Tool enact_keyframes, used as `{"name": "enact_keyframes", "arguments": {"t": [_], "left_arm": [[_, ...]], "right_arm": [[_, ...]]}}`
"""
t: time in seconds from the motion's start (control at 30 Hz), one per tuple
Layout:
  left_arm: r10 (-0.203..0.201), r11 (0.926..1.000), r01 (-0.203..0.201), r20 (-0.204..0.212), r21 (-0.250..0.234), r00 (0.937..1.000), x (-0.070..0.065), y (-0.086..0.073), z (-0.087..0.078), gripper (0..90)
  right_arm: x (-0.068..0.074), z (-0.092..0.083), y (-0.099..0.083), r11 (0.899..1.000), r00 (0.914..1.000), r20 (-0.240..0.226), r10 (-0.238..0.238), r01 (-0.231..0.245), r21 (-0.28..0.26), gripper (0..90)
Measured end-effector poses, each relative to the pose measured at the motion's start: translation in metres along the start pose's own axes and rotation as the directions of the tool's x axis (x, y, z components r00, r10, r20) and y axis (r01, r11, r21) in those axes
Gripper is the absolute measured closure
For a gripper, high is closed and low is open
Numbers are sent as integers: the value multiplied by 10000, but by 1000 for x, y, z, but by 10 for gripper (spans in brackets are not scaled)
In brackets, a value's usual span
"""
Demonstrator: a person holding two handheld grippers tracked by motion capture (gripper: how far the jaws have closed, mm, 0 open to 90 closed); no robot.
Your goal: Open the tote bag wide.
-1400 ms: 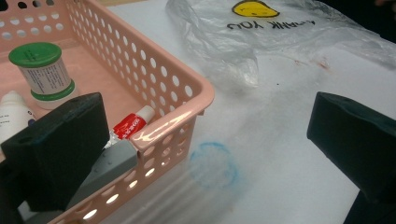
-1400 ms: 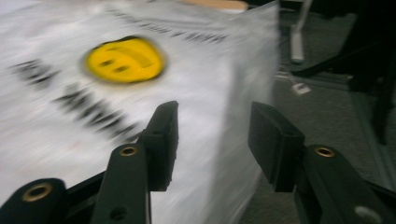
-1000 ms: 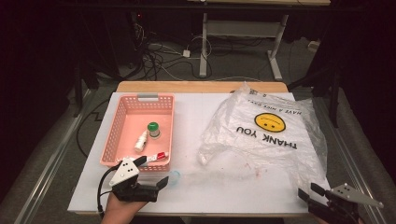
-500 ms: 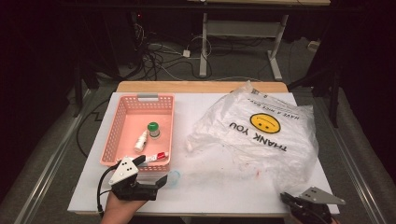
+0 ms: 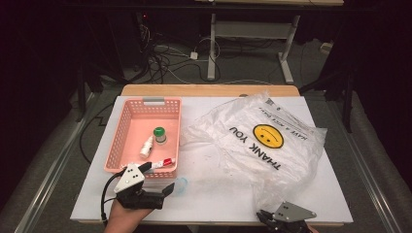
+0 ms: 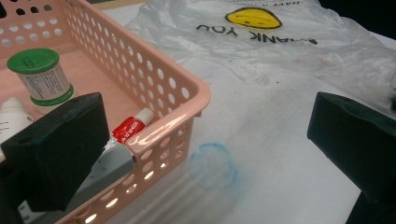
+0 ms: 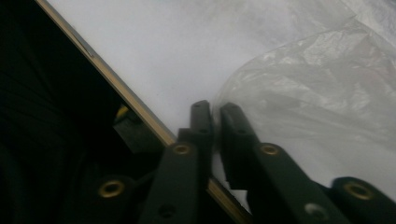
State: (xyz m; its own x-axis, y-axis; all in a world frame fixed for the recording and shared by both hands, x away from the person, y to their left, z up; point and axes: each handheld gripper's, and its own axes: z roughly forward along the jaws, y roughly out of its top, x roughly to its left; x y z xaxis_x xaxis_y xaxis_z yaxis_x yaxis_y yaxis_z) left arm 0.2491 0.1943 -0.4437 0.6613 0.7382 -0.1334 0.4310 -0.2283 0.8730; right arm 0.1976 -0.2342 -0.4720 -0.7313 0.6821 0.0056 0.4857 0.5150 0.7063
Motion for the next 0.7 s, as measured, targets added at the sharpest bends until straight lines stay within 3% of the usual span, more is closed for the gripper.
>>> {"name": "enact_keyframes", "arguments": {"t": [0.03,0.13,0.17,0.2,0.23,0.3,0.5,0.6,0.7], "left_arm": [[5,10000,-5,-10,14,10000,0,0,0,0],[87,10000,-87,-95,18,9999,-1,0,1,0],[113,9999,-112,-144,24,9998,-1,1,1,0],[117,9999,-117,-211,-8,9997,-2,1,1,0],[122,9999,-124,-225,-64,9997,-2,1,1,0],[98,9999,-99,-199,-84,9998,-2,1,1,0],[-184,9998,185,-159,64,9997,0,2,0,0],[-211,9997,212,-105,131,9997,0,2,0,0],[-110,9997,113,-130,221,9999,0,2,1,0]], "right_arm": [[0,0,0,10000,10000,0,0,0,0,790],[-7,-20,-1,9918,9976,-371,580,-618,-1116,624],[-7,-20,-1,9918,9976,-371,580,-618,-1116,624],[-10,-30,0,9831,9964,-433,729,-791,-1649,585],[-10,-30,0,9831,9964,-433,729,-791,-1649,585],[-12,-40,3,9721,9953,-529,810,-906,-2165,555],[-15,-42,8,9668,9974,-193,700,-726,-2451,484],[-21,-38,13,9671,9978,44,657,-625,-2465,405],[-32,-29,18,9678,9973,-22,736,-720,-2412,310]]}}
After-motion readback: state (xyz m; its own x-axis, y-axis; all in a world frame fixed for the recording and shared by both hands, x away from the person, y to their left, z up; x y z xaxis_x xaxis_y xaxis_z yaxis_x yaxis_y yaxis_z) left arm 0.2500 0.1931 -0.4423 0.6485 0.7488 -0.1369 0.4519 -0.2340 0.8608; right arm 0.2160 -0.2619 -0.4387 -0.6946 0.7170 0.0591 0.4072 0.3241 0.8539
